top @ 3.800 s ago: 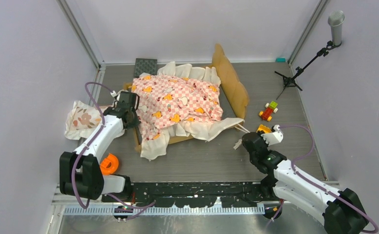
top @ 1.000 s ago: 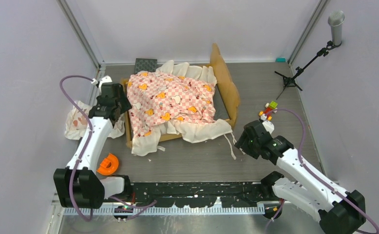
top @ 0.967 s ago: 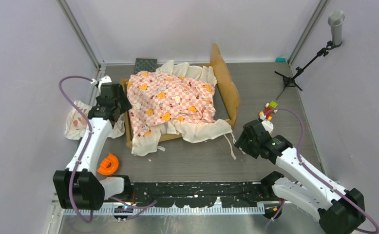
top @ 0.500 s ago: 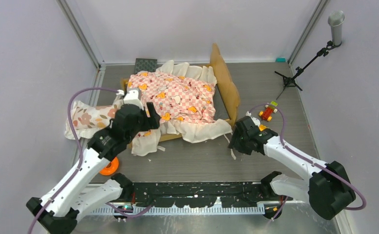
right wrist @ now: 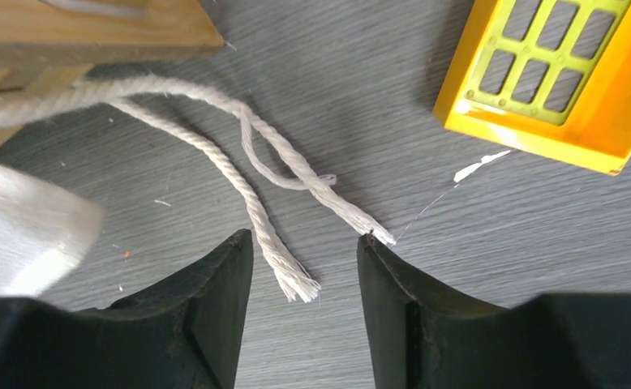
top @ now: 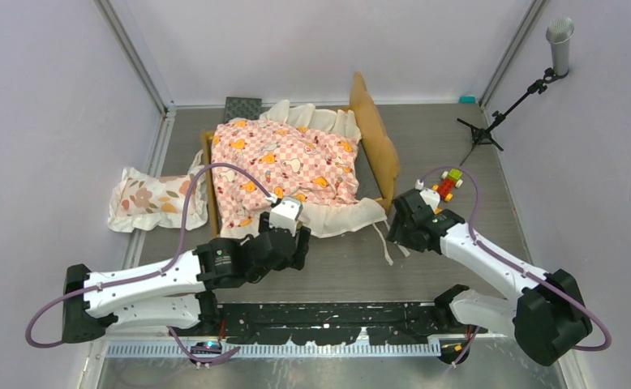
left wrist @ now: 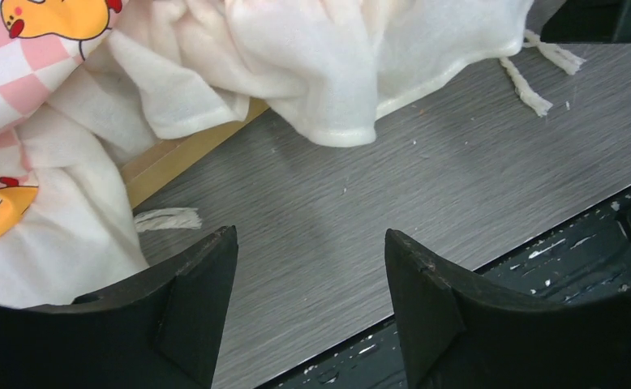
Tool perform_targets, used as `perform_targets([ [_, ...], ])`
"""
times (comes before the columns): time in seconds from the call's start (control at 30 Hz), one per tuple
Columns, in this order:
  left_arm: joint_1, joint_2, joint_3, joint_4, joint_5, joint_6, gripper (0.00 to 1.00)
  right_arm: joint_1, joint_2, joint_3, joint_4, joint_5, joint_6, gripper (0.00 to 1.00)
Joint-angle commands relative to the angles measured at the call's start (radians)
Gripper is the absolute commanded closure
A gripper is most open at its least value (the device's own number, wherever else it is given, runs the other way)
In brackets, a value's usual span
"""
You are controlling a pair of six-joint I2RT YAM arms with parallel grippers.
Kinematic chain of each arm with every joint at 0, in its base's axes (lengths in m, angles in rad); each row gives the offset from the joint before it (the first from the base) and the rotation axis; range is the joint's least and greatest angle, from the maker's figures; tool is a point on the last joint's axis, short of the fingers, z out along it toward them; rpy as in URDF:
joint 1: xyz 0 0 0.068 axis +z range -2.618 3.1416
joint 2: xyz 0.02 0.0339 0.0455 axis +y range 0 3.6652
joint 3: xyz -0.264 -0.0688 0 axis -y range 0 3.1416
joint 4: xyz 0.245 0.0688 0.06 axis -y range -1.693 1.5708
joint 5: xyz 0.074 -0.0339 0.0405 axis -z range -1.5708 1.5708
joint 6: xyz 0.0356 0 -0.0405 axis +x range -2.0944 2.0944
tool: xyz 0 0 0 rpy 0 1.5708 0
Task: Set up the pet bed
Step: Tie the ropes to the bed frame.
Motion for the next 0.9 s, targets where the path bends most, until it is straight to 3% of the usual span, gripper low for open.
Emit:
perform_targets([
  [0.0,-0.02,-0.003,-0.02,0.101,-0.069,-0.019,0.32,-0.006,0.06,0.085,-0.003,0.065,-0.075,0.43],
  [0.33,-0.019,-0.097,-0.058,0.077,-0.086,0.008,0.3,-0.06,0.263,0.118,0.103,0.021,-0.141,0.42],
  [0.6,-0.019,-0.155,-0.102,0.067,-0.095,-0.033,0.29,-0.078,0.322,0.054,0.155,-0.021,-0.11,0.44],
  [0.7,-0.02,-0.154,-0.104,0.065,-0.093,-0.038,0.29,-0.08,0.307,0.023,0.169,-0.026,-0.085,0.52],
  [0.87,-0.019,-0.144,-0.095,0.061,-0.091,-0.04,0.29,-0.08,0.233,-0.008,0.148,-0.04,-0.052,0.79],
])
